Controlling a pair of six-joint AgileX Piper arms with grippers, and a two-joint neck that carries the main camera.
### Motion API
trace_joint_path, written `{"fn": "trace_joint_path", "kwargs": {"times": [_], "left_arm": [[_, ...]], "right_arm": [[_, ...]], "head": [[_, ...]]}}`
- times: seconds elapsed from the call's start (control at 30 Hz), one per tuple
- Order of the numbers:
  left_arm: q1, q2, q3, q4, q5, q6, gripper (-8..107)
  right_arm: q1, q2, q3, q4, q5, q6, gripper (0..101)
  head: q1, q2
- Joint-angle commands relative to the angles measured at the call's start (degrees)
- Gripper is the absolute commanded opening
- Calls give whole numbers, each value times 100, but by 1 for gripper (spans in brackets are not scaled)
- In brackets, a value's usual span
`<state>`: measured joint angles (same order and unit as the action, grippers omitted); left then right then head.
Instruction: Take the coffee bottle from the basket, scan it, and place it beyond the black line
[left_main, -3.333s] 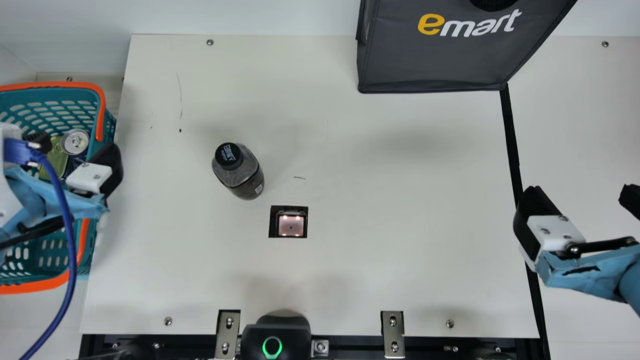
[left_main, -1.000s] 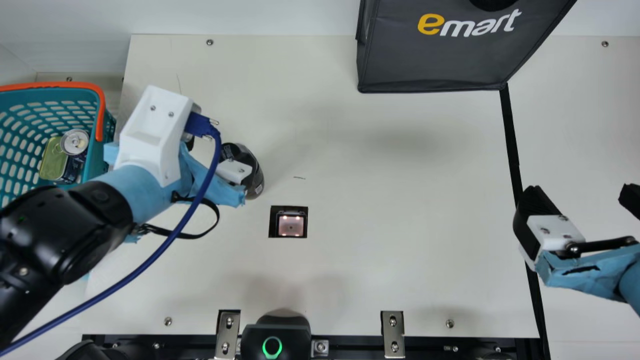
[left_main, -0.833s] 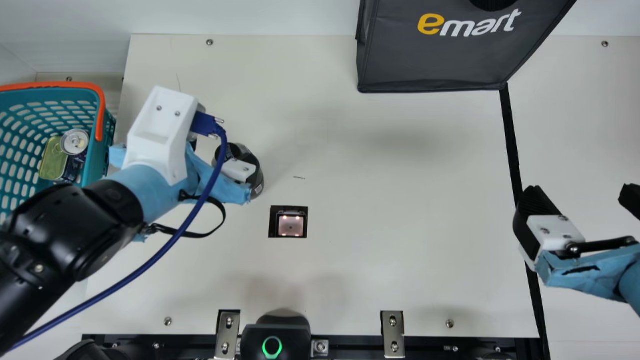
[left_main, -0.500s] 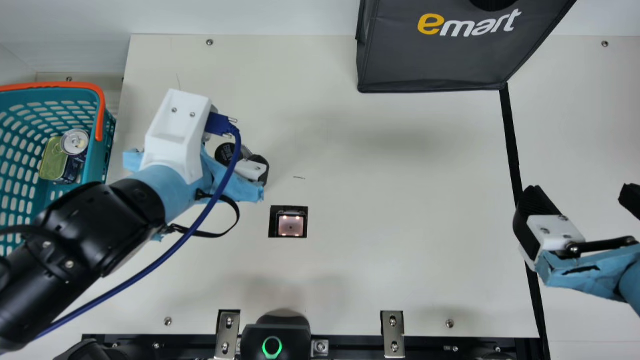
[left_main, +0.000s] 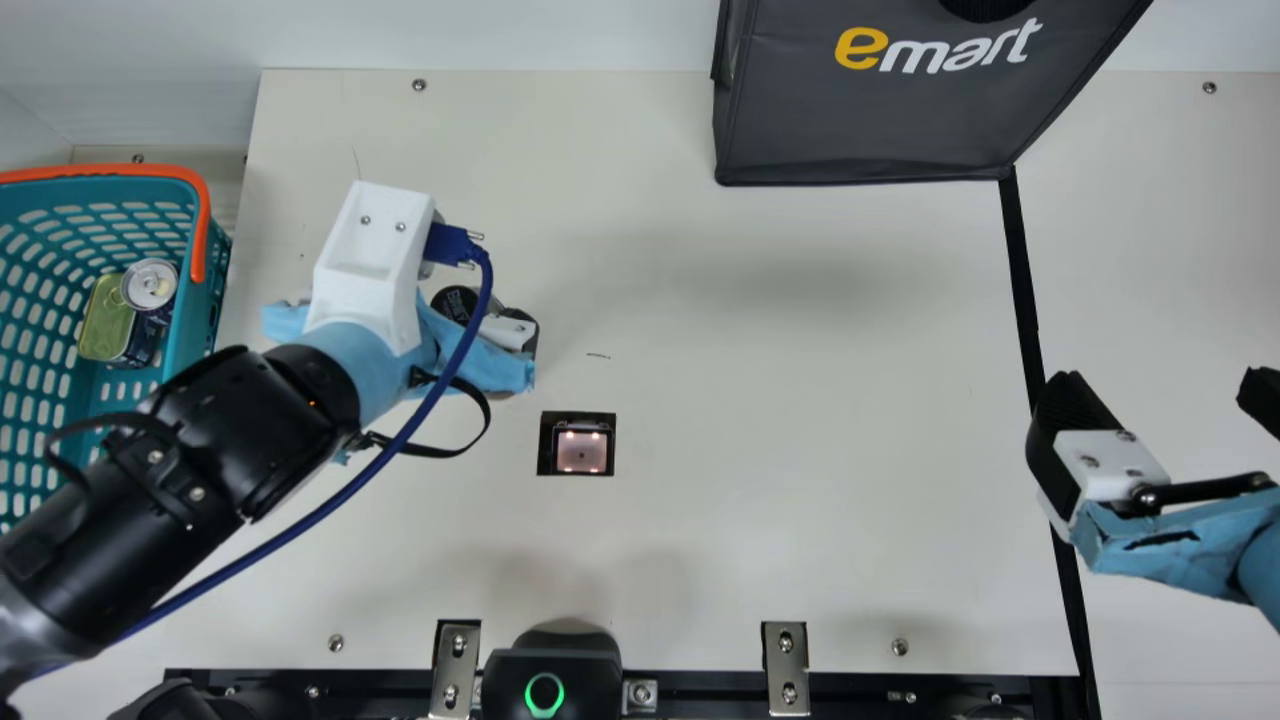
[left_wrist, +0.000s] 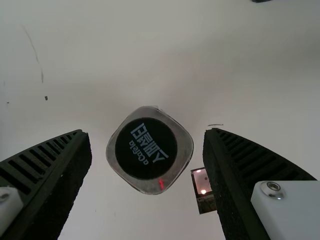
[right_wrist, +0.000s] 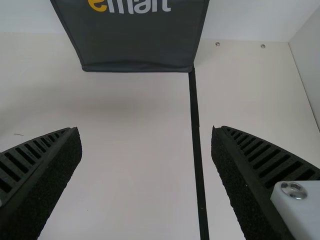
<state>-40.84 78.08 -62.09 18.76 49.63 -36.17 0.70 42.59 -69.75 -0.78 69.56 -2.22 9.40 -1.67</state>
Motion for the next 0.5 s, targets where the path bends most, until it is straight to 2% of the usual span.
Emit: {"fn": "trace_joint_path", "kwargs": {"times": [0.0,0.47], "left_arm": [[33,31,10,8,-29,-22,90],[251,267,28,26,-228,-270,90]], "right_arm": [[0,0,0,0,0,0,91],[0,0,0,0,0,0,91]], "head": [[-148,9],[-148,9]]}}
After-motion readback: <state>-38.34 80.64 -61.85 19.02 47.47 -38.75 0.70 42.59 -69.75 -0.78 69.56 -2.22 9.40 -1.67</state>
